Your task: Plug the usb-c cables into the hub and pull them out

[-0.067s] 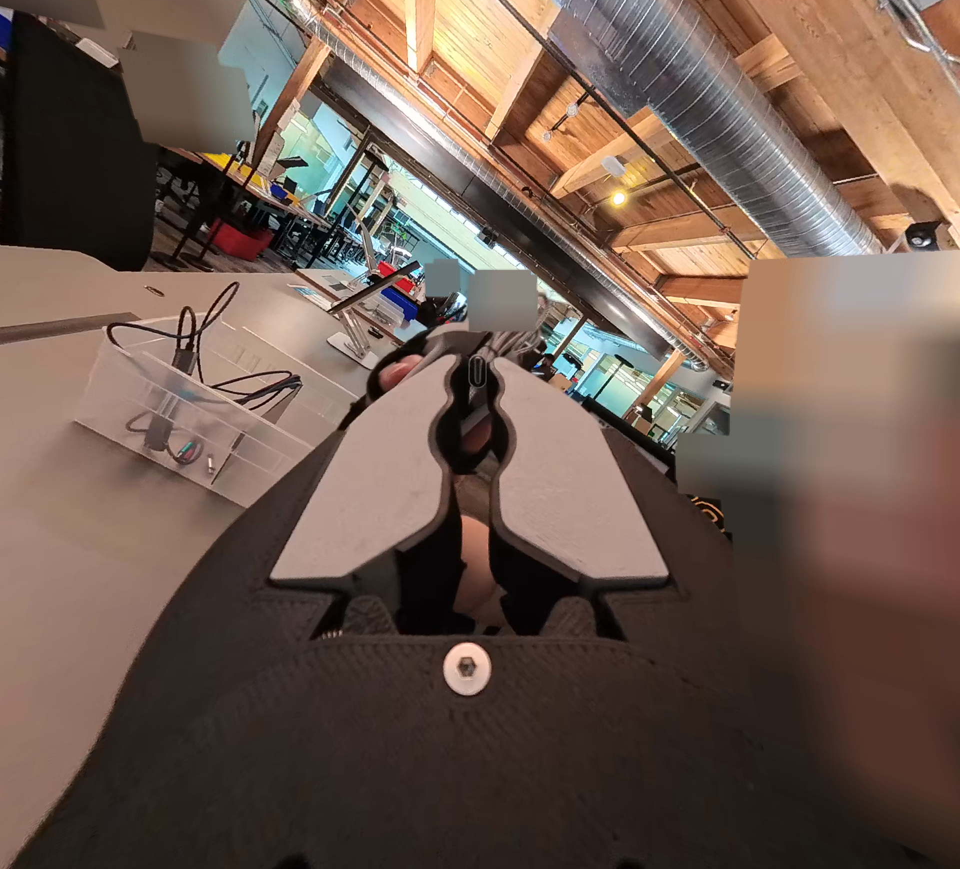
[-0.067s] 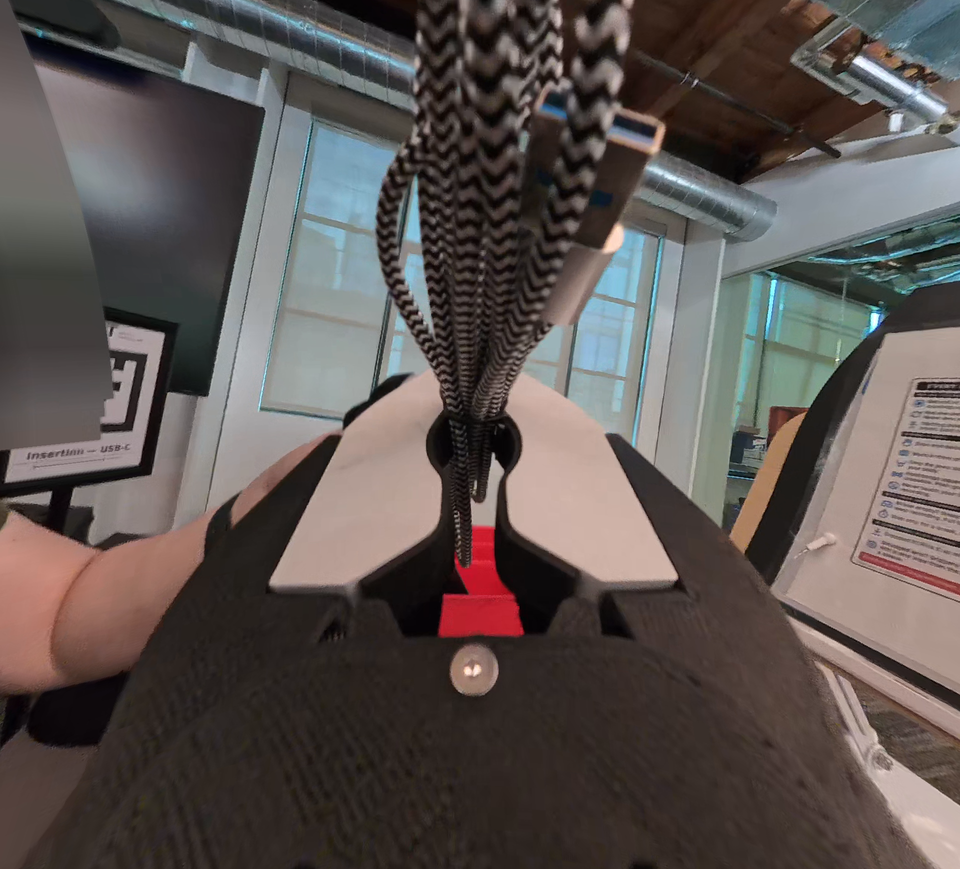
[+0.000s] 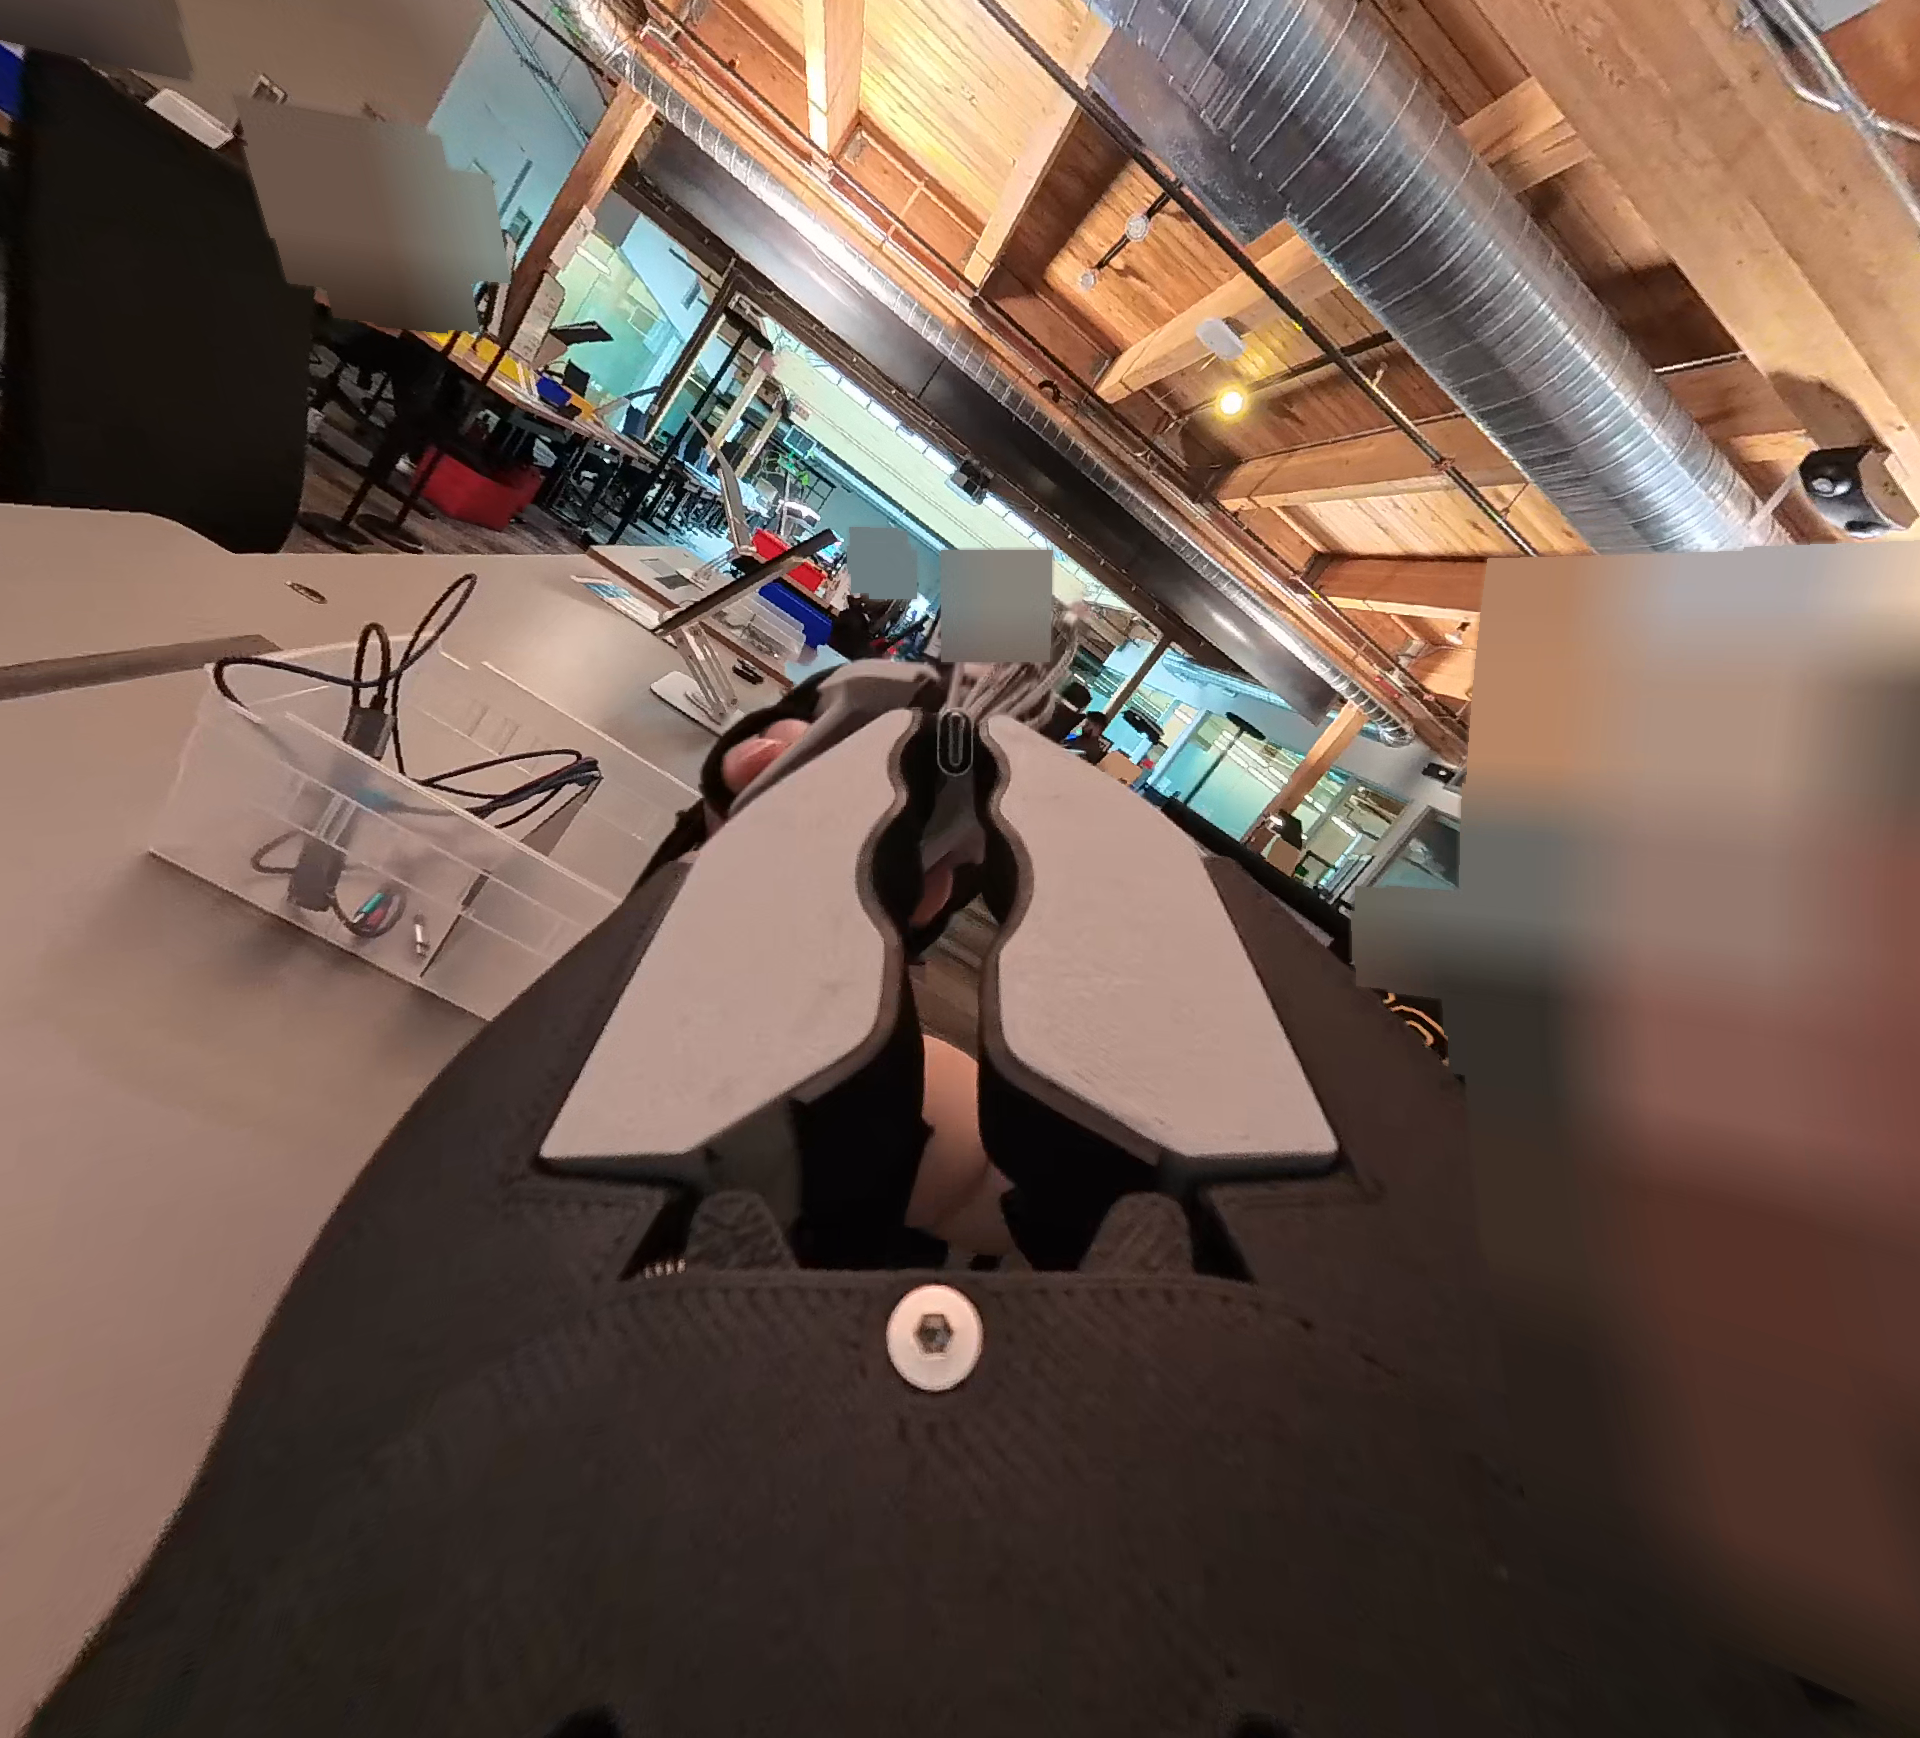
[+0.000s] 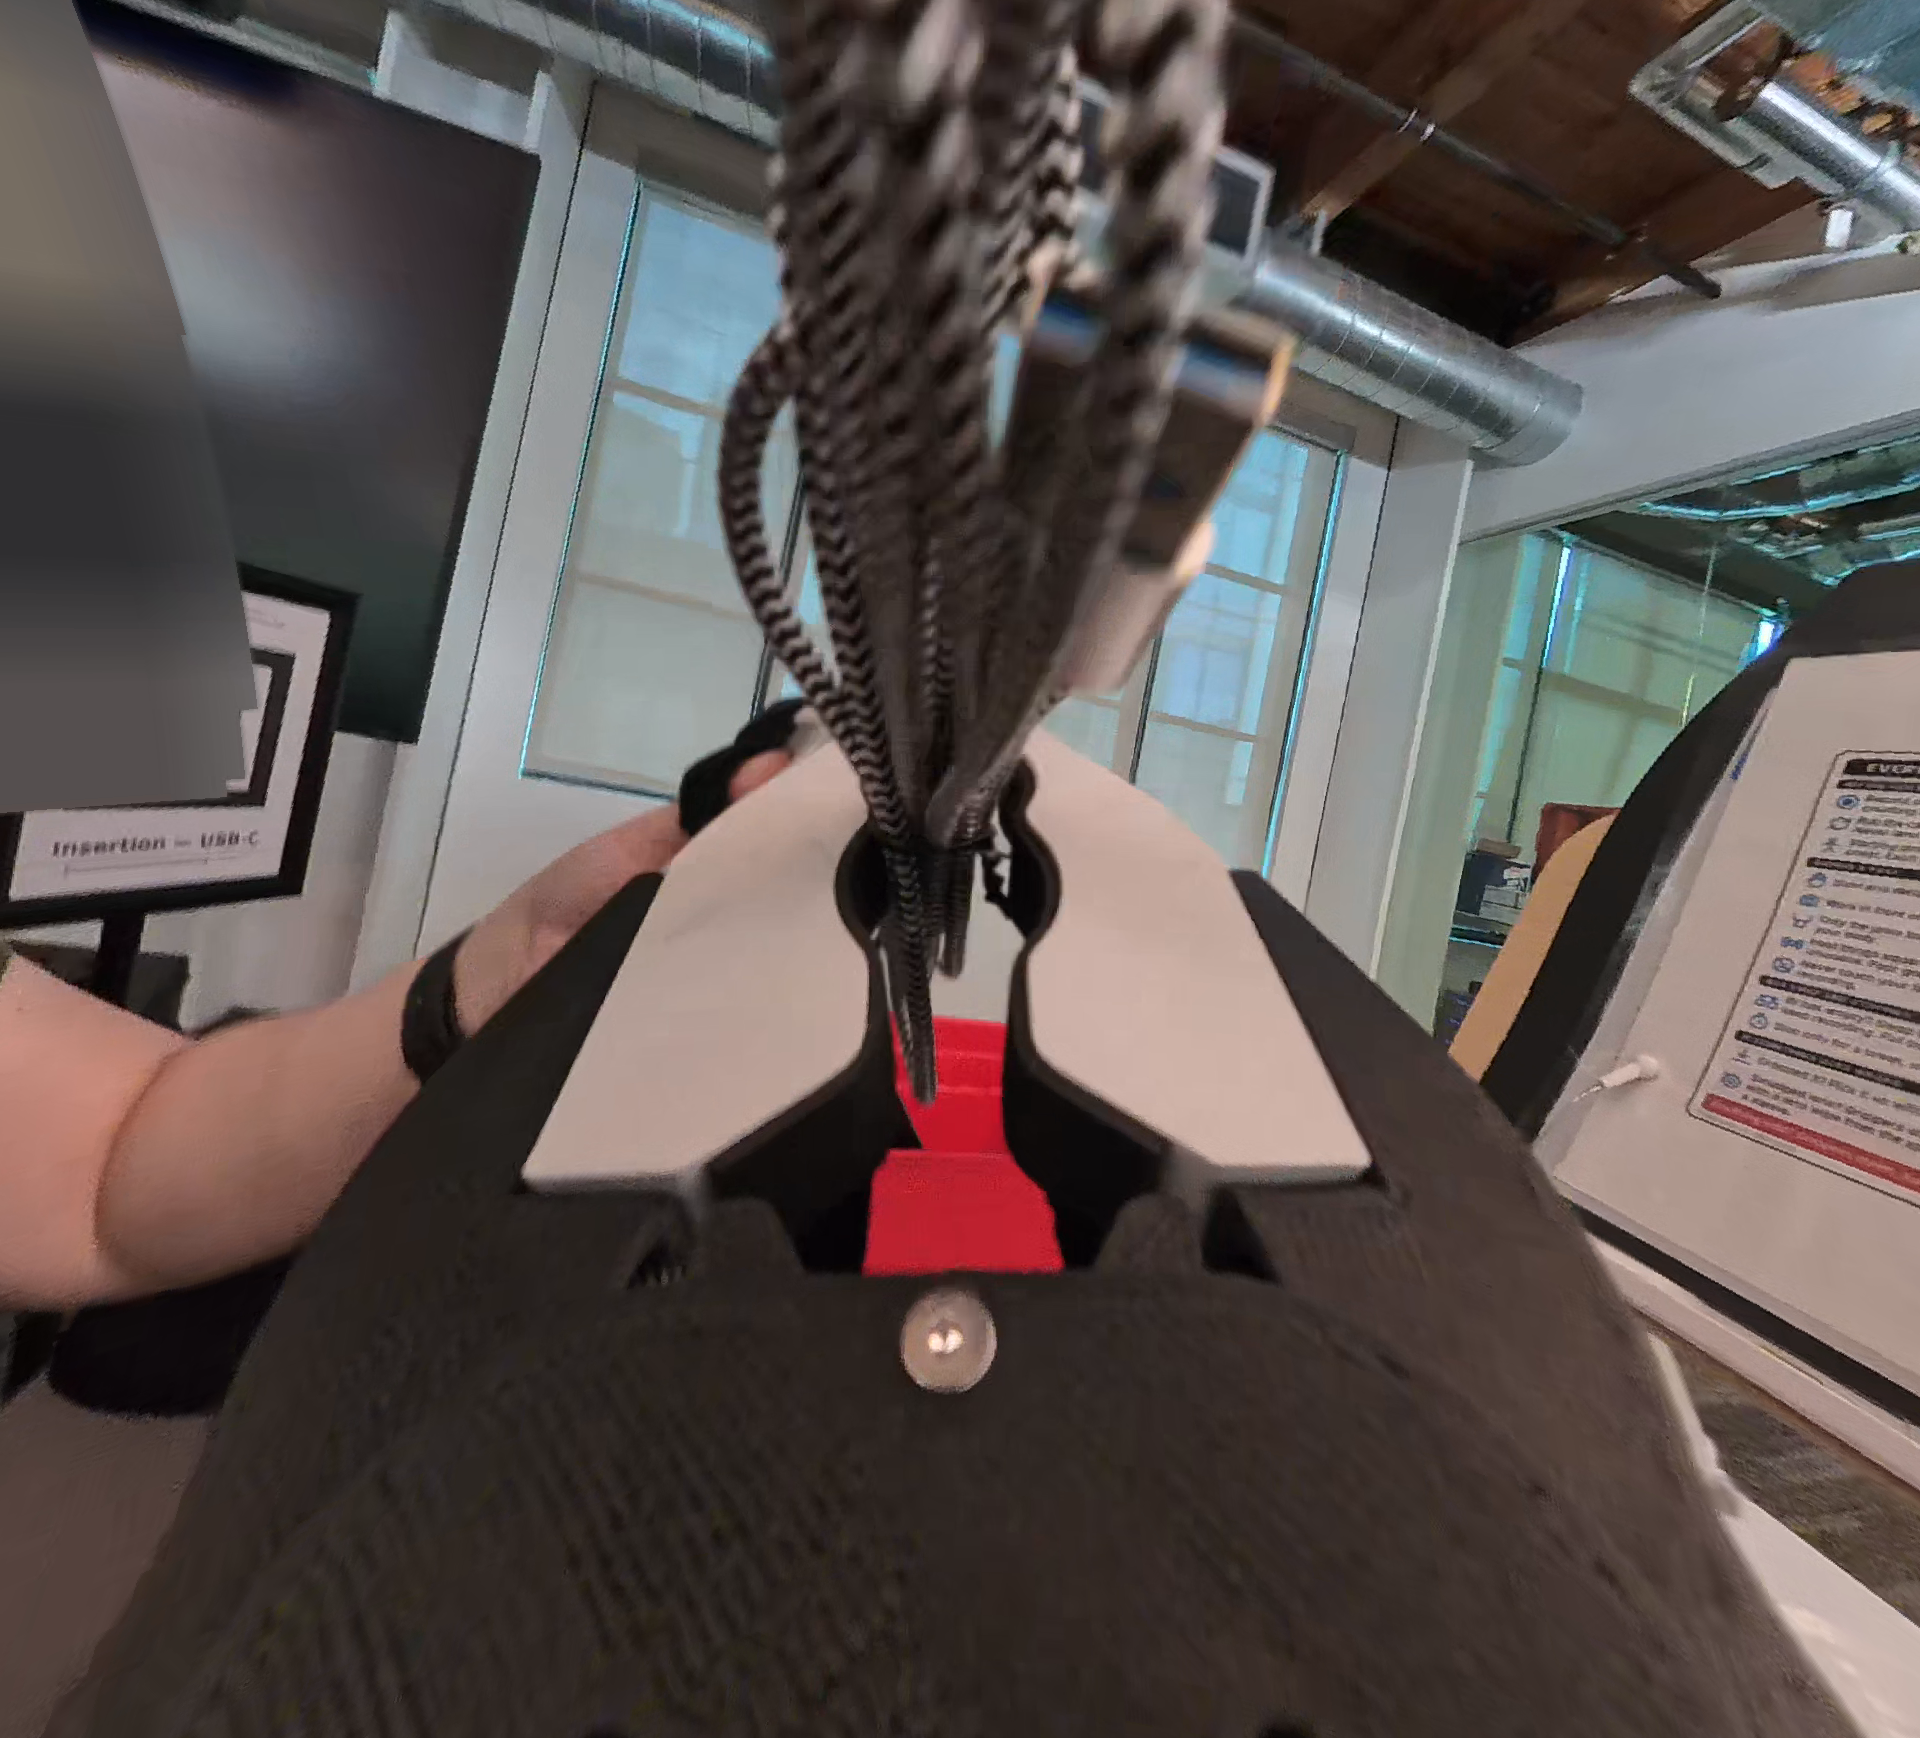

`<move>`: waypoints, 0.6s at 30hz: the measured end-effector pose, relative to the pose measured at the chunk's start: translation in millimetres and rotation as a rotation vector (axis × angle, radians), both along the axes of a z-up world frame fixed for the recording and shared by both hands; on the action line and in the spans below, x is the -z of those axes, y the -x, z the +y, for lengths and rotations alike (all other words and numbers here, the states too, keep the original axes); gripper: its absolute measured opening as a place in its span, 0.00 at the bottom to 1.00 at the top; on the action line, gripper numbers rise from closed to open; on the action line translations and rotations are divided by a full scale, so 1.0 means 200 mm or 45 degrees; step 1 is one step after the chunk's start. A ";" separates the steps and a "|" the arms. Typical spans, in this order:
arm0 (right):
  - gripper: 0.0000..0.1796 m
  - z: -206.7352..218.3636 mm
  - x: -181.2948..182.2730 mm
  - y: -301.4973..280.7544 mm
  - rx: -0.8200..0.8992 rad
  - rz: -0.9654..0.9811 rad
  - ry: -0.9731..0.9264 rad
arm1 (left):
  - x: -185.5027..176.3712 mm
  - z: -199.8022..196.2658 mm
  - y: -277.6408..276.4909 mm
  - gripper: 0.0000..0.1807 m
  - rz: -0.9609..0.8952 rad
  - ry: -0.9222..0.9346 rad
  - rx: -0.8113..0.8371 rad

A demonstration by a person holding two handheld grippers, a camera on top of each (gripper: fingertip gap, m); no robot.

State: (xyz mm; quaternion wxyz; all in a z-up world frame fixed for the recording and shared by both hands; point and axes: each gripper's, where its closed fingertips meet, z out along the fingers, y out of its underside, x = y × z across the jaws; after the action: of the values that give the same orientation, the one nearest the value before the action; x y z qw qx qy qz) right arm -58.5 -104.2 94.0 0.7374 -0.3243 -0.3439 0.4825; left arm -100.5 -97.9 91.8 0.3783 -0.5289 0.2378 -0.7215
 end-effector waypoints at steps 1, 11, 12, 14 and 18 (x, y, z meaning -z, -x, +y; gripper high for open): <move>0.10 0.00 0.02 0.01 0.003 -0.038 -0.023 | -0.01 0.00 0.01 0.03 0.003 -0.007 -0.010; 0.14 0.07 0.19 0.07 0.097 -0.310 -0.124 | -0.04 0.03 0.10 0.03 0.017 -0.009 -0.065; 0.13 0.07 0.19 0.08 0.085 -0.312 -0.120 | -0.04 0.04 0.10 0.03 0.019 -0.002 -0.067; 0.11 0.06 0.19 0.07 0.055 -0.272 -0.118 | -0.03 0.05 0.10 0.03 0.027 0.006 -0.069; 0.14 0.02 0.18 0.08 -0.013 -0.215 -0.112 | -0.02 0.06 0.11 0.03 0.021 0.022 -0.070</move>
State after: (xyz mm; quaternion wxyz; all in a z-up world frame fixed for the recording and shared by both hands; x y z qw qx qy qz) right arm -73.6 -99.5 58.7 0.7168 -0.3293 -0.4273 0.4418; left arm -121.9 -85.8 96.2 0.3913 -0.5445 0.2201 -0.7085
